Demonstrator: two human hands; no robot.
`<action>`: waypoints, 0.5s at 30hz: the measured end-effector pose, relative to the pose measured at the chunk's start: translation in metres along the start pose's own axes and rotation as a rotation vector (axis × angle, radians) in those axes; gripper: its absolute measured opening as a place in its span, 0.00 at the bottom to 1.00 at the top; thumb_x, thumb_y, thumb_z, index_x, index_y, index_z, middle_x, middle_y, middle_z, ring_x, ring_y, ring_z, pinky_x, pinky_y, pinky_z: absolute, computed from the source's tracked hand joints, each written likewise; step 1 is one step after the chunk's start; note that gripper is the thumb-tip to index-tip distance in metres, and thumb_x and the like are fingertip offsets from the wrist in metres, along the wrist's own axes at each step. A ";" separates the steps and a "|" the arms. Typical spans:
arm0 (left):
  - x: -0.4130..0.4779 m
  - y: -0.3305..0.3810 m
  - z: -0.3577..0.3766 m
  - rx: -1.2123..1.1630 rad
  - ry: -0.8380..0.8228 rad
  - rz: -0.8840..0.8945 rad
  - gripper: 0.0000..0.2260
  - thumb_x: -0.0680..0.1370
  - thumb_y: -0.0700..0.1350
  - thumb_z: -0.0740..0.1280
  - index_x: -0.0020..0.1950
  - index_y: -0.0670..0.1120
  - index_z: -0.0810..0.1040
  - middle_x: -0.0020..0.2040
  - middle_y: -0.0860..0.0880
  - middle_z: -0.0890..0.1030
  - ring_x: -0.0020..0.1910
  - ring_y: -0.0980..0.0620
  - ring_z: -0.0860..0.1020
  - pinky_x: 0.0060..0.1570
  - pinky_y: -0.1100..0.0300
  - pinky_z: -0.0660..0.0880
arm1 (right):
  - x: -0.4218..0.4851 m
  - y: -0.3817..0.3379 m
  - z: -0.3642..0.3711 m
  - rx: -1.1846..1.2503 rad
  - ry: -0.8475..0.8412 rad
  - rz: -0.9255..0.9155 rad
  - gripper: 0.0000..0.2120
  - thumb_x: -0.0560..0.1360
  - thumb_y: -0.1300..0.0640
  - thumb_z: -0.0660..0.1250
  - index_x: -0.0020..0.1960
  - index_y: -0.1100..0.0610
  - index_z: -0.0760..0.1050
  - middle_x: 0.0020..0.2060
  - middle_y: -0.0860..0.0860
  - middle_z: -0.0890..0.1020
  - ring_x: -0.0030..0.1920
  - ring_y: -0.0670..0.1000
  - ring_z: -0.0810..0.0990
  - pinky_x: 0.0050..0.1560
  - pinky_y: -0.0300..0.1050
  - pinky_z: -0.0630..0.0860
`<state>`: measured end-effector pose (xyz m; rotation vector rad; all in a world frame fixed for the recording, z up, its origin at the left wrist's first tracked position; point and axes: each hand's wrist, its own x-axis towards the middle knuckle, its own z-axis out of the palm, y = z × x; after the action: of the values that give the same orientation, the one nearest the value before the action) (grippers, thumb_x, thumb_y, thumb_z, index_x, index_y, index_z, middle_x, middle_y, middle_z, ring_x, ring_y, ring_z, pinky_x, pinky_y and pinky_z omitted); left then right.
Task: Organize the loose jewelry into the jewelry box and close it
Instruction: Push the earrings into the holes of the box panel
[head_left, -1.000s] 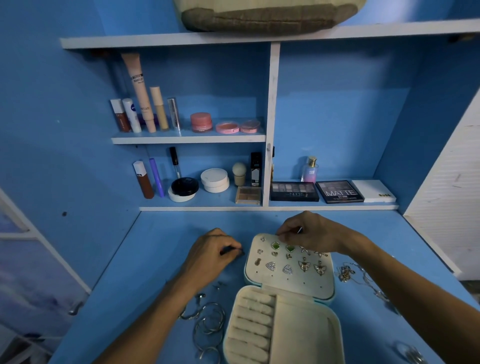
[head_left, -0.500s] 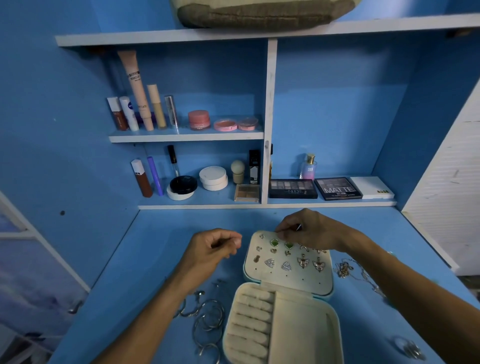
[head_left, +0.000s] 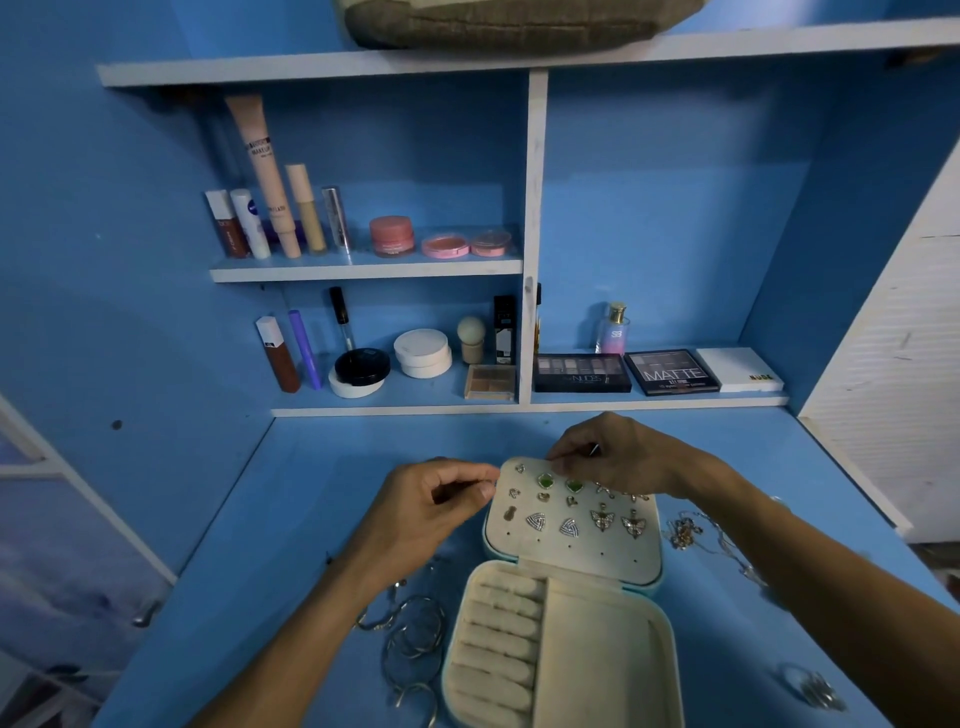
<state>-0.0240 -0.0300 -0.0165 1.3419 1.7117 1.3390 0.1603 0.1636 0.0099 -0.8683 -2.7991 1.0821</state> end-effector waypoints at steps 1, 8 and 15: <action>0.000 0.002 0.001 -0.018 0.004 0.000 0.10 0.78 0.39 0.71 0.55 0.52 0.84 0.48 0.54 0.87 0.49 0.56 0.85 0.51 0.66 0.79 | 0.000 0.000 0.000 0.000 0.002 -0.002 0.09 0.81 0.53 0.66 0.59 0.50 0.82 0.54 0.44 0.84 0.53 0.44 0.81 0.58 0.43 0.79; 0.002 0.001 0.001 0.136 -0.008 0.028 0.08 0.76 0.48 0.73 0.54 0.53 0.85 0.46 0.57 0.86 0.47 0.59 0.84 0.50 0.66 0.78 | -0.001 -0.001 0.000 0.005 0.001 0.002 0.10 0.82 0.53 0.65 0.59 0.49 0.82 0.54 0.44 0.84 0.52 0.44 0.81 0.56 0.40 0.78; 0.003 0.002 0.003 0.058 0.066 -0.052 0.09 0.69 0.53 0.77 0.42 0.49 0.87 0.38 0.49 0.86 0.37 0.49 0.84 0.45 0.56 0.81 | -0.001 0.001 0.001 0.010 0.010 0.005 0.09 0.81 0.52 0.65 0.58 0.49 0.82 0.53 0.44 0.84 0.53 0.44 0.81 0.57 0.41 0.78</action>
<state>-0.0211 -0.0265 -0.0156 1.2895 1.8295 1.3273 0.1609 0.1628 0.0086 -0.8769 -2.7826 1.0890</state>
